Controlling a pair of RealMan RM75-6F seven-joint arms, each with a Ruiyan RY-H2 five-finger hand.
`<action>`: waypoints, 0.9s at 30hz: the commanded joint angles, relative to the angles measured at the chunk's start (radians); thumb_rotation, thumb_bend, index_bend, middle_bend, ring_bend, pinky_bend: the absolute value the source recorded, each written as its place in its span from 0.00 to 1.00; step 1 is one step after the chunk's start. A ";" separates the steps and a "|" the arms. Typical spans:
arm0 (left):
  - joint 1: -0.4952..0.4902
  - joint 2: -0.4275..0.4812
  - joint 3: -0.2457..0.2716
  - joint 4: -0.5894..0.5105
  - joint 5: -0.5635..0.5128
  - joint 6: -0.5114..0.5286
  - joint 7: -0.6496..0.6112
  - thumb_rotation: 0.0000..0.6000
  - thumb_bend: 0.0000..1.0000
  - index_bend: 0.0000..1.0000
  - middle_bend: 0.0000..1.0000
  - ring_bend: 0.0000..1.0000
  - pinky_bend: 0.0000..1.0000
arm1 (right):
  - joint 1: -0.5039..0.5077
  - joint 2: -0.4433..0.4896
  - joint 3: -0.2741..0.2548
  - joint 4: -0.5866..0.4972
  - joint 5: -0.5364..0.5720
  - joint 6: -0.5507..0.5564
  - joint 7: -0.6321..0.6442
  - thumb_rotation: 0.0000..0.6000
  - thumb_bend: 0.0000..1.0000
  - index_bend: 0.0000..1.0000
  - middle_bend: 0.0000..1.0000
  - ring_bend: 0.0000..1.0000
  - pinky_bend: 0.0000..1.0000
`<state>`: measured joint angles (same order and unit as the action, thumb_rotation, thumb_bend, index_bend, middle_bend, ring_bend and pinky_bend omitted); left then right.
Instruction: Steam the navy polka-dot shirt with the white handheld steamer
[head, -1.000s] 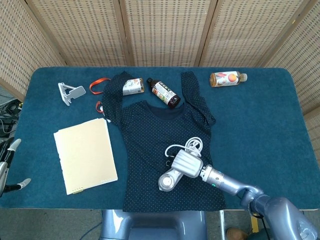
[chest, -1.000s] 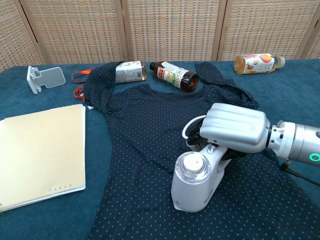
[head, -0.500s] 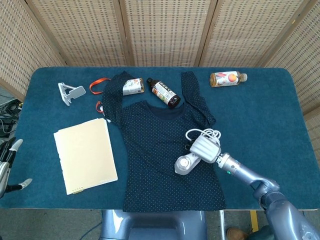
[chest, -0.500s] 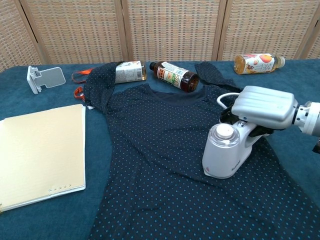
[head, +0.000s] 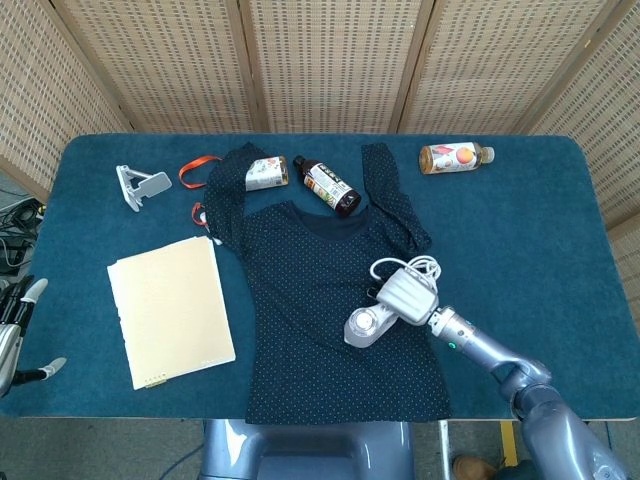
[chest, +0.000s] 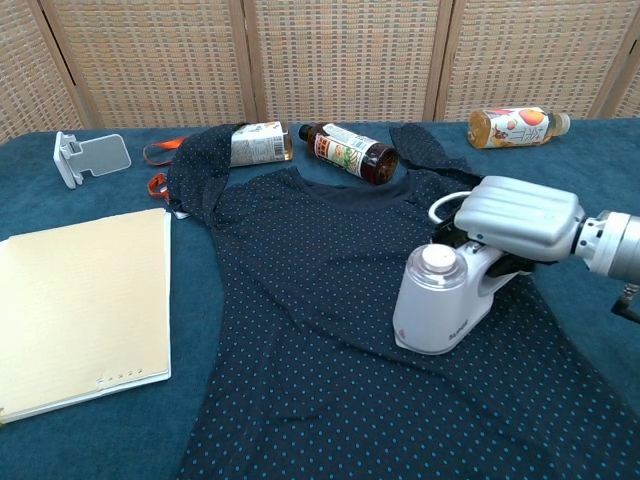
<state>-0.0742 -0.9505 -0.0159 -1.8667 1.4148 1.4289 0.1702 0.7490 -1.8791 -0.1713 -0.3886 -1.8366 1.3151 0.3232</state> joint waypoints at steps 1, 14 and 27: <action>0.001 0.001 0.000 0.002 0.001 0.001 -0.004 1.00 0.00 0.00 0.00 0.00 0.00 | 0.008 -0.012 0.001 -0.031 -0.003 0.012 0.002 1.00 1.00 0.82 0.63 0.65 0.94; 0.000 0.003 -0.002 0.008 -0.003 -0.001 -0.015 1.00 0.00 0.00 0.00 0.00 0.00 | 0.054 -0.006 -0.029 -0.168 -0.071 0.070 -0.116 1.00 1.00 0.82 0.63 0.65 0.94; 0.000 0.004 -0.002 0.008 -0.004 -0.001 -0.017 1.00 0.00 0.00 0.00 0.00 0.00 | 0.069 0.047 -0.038 -0.332 -0.083 0.041 -0.169 1.00 1.00 0.82 0.63 0.65 0.94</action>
<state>-0.0747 -0.9468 -0.0183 -1.8585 1.4109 1.4278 0.1538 0.8207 -1.8378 -0.2135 -0.7126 -1.9287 1.3657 0.1521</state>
